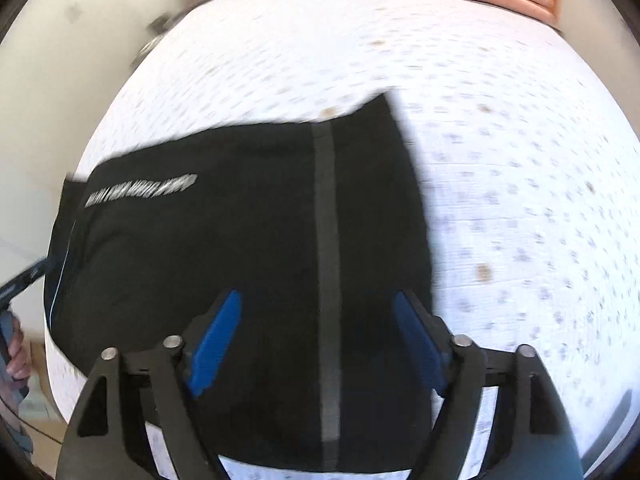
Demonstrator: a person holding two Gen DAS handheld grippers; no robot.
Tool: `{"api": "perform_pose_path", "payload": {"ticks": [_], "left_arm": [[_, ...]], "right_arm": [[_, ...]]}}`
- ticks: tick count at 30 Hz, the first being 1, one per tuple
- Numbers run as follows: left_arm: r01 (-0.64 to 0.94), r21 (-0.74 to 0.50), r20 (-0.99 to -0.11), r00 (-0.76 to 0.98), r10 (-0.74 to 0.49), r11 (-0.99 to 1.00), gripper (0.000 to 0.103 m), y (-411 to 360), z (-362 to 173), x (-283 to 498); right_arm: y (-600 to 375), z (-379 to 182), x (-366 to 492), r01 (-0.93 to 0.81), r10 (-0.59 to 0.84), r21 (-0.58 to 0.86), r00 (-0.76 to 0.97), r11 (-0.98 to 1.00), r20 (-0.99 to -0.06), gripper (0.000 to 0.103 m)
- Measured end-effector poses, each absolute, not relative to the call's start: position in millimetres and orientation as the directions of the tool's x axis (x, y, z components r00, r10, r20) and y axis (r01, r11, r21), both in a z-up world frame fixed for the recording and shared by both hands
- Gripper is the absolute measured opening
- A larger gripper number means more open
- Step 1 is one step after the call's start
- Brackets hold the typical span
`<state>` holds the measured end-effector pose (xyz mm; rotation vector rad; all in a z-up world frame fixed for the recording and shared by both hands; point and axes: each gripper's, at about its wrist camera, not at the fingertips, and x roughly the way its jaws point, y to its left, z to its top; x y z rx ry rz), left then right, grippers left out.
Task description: Fold large clothes
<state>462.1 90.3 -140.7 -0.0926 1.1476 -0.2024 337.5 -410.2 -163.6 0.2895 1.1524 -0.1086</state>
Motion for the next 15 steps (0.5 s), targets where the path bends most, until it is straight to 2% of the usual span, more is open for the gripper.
{"api": "perform_pose_path", "payload": {"ticks": [6, 10, 12, 15], "left_arm": [[0.000, -0.268, -0.917, 0.307, -0.255, 0.963, 0.078, 136.9, -170.9, 486.1], [-0.052, -0.388, -0.906, 0.204, -0.371, 0.920, 0.078, 152.7, -212.4, 500.1], [-0.072, -0.457, -0.879, 0.187, -0.439, 0.886, 0.078, 158.0, -226.5, 501.1], [-0.096, -0.551, -0.830, 0.169, -0.532, 0.829, 0.079, 166.8, -243.5, 503.3]], "right_arm": [[-463.7, -194.1, 345.6, 0.281, 0.160, 0.278, 0.379, 0.919, -0.911, 0.082], [-480.3, -225.3, 351.6, 0.279, 0.257, 0.359, 0.343, 0.891, -0.904, 0.086], [-484.3, -233.4, 349.4, 0.277, 0.304, 0.405, 0.343, 0.871, -0.889, 0.090], [-496.3, -247.1, 348.7, 0.275, 0.404, 0.502, 0.344, 0.820, -0.848, 0.091]]}}
